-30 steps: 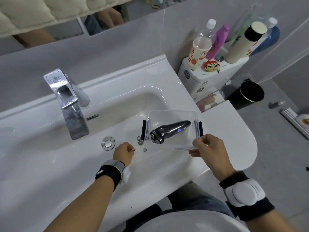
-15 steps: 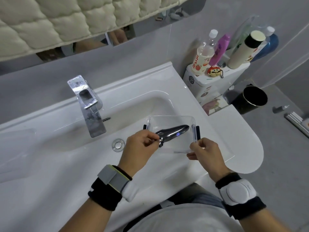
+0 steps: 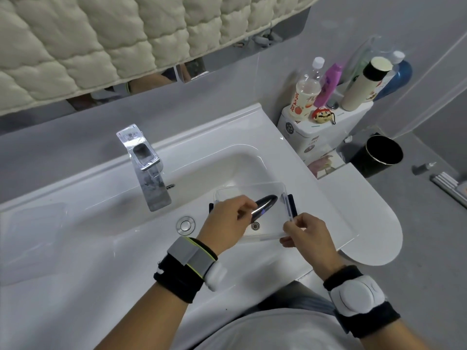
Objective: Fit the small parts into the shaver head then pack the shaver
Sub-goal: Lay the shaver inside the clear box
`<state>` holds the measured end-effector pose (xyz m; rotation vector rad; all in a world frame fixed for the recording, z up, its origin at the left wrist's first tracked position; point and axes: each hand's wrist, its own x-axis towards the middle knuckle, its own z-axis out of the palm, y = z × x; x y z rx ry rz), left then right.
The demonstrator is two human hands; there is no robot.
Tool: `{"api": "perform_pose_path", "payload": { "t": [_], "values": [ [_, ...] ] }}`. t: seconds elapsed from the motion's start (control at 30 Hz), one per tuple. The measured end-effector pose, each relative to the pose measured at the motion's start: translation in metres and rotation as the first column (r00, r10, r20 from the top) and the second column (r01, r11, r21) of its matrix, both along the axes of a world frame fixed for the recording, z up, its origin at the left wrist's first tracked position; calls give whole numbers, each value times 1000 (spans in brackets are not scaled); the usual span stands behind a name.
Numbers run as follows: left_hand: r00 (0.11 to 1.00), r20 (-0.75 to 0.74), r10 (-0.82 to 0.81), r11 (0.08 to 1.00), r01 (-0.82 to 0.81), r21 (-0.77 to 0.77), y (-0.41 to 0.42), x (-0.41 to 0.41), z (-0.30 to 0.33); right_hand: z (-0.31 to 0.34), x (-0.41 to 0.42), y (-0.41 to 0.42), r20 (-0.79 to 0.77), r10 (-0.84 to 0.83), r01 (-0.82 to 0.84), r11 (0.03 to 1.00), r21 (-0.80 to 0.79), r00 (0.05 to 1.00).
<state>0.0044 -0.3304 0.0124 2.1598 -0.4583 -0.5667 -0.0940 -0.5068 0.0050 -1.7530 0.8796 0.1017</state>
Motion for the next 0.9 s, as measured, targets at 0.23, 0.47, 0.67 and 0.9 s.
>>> {"api": "perform_pose_path", "payload": {
  "t": [0.23, 0.47, 0.67, 0.9],
  "values": [
    [799, -65, 598, 767, -594, -243, 32, 27, -30, 2, -1, -19, 25, -117, 117, 993, 18, 993],
    [879, -231, 418, 906, -383, 181, 50, 29, -116, 2, 3, -36, 27, -203, 201, 978, 57, 979],
    [974, -203, 100, 930, -18, 368, 20, 18, -144, 2, 7, -44, 5, -188, 188, 980, 64, 982],
    [986, -158, 48, 904, 24, 427, -11, 14, -170, -1, 3, -53, -21, -184, 184, 981, 57, 983]
  ]
}}
